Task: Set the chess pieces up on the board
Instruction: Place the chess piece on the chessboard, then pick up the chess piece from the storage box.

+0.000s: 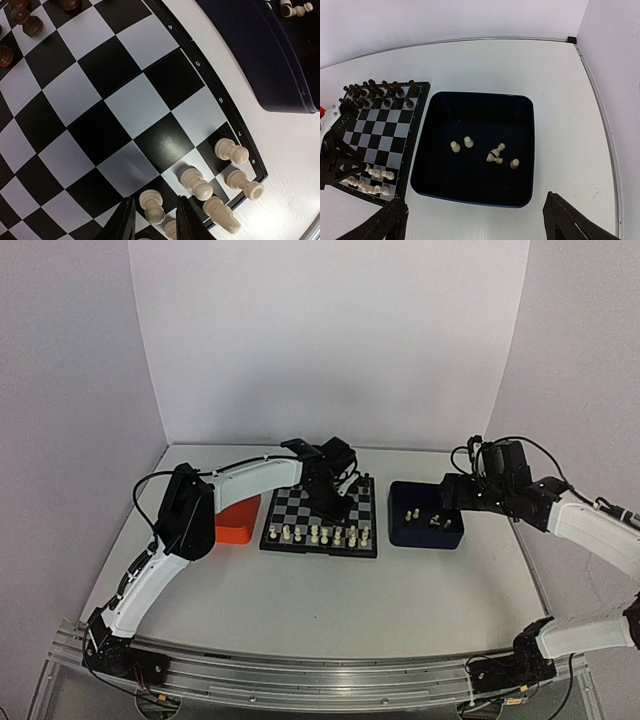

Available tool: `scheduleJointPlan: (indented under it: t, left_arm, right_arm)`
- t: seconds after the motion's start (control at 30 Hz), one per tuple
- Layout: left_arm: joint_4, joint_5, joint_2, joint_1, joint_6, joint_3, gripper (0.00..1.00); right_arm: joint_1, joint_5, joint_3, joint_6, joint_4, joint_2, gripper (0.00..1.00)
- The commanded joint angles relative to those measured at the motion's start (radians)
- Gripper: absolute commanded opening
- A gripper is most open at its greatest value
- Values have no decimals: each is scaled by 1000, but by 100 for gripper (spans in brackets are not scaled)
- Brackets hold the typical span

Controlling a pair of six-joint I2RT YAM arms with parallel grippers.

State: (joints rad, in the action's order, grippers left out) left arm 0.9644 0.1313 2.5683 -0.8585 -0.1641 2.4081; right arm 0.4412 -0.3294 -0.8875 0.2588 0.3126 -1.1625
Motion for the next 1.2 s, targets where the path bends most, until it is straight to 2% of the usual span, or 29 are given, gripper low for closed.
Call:
scheduleJointPlan:
  t: [0.0,0.13,0.2,0.27,0.37,0.4,0.57,0.73,1.07,1.17]
  left_arm:
    - [-70,-26,-93,-4,-12,-11,31]
    - [-87,-53,-130,-4,-12,-10,39]
    - [-96,-85,-158,-4,-17,-10,46]
    - [-120,-130,-202,-4,-18,-19,61]
    - [-206,-201,-294,-3,-16,-80,93]
    - [-246,-220,-333,-3,-13,-113,99]
    - [-436,-338,-537,-3,-5,-294,100]
    - [-541,-457,-687,32,-18,-457,100]
    - [-629,-497,-892,258,-187,-816,100]
    - [-645,-507,-946,305,-222,-897,100]
  right_arm:
    - [1,1,-1,0,-6,14,91]
    - [1,2,-4,1,-6,16,91]
    - [1,-3,-6,1,-6,20,92]
    - [0,-1,-11,0,-6,23,92]
    - [0,-6,-17,-2,-6,24,92]
    - [0,-8,-19,-3,-6,24,93]
    - [0,-12,-48,-14,-6,-3,95]
    - [-2,6,-124,-19,4,-105,97]
    - [-60,78,-420,52,185,-474,98]
    - [-90,127,-527,97,270,-600,93]
